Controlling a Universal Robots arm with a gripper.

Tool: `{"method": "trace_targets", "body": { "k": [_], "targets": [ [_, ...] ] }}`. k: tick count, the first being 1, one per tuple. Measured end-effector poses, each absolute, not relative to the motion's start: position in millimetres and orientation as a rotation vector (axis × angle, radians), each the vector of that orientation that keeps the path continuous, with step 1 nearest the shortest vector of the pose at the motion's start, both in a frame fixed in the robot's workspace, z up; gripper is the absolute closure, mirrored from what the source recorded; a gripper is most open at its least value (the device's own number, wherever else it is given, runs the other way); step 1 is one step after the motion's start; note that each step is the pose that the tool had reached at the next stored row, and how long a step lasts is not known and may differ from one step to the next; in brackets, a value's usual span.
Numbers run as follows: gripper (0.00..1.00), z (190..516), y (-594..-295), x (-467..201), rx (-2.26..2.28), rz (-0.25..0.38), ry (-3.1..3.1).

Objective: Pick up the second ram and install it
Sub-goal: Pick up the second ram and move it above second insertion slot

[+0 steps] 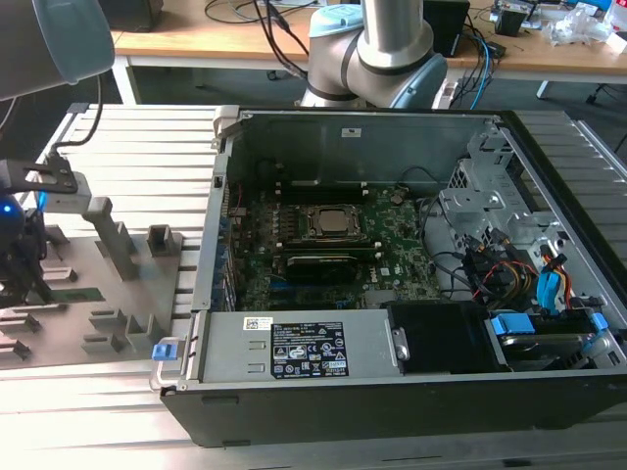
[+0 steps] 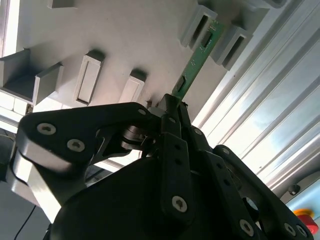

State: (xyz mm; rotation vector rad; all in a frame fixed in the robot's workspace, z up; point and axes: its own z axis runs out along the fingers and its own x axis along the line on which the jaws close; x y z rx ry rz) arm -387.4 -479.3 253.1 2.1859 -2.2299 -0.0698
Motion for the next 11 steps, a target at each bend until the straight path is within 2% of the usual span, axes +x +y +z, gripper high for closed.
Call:
{"method": "trace_targets", "body": {
  "k": [11],
  "targets": [
    [0.86,264.5,-479.3,-387.4,2.186,-0.070,-2.230]
  ]
}}
